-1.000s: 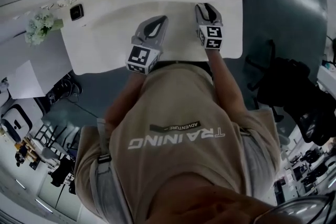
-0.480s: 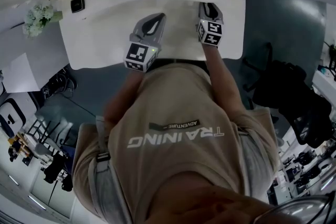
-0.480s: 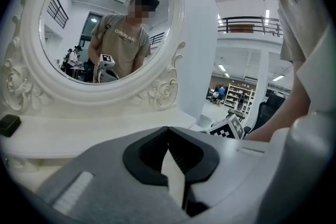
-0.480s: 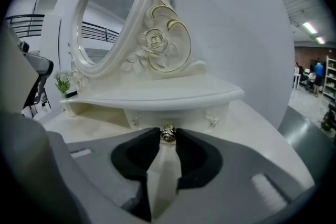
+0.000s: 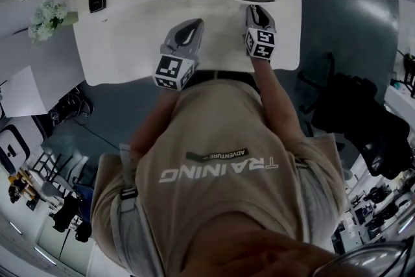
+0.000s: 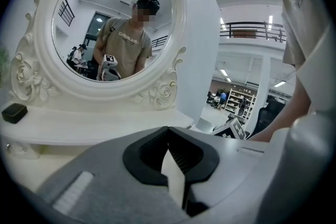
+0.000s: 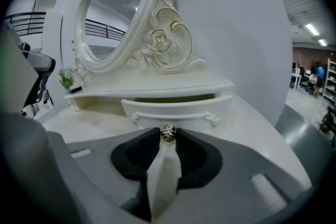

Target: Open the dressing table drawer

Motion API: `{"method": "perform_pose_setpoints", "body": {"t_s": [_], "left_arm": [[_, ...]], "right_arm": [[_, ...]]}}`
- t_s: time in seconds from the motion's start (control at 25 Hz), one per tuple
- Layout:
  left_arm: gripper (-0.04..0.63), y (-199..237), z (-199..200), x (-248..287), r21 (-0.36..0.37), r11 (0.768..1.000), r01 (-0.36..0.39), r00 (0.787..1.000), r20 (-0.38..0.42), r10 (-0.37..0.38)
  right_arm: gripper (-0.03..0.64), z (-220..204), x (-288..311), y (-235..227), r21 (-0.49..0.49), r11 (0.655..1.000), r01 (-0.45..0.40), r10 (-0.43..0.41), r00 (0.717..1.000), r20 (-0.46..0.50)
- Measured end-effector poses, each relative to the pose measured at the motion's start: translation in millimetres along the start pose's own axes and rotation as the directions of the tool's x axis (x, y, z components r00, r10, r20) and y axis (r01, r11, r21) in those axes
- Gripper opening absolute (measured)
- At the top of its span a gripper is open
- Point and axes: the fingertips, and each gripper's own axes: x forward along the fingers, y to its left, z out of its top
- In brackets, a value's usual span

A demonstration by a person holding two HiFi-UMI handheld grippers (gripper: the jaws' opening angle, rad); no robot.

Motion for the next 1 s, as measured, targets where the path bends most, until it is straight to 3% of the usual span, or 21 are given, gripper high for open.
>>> {"method": "perform_pose_setpoints", "body": {"t_s": [1.0], "left_arm": [[0.006,-35,-4,-16,0.028,0.999,0.026,0.999,0.018,-0.026]], "right_arm": [[0.104,-17,-26,4,0.019,1.000,-0.024,0.024,1.000,-0.005]]}}
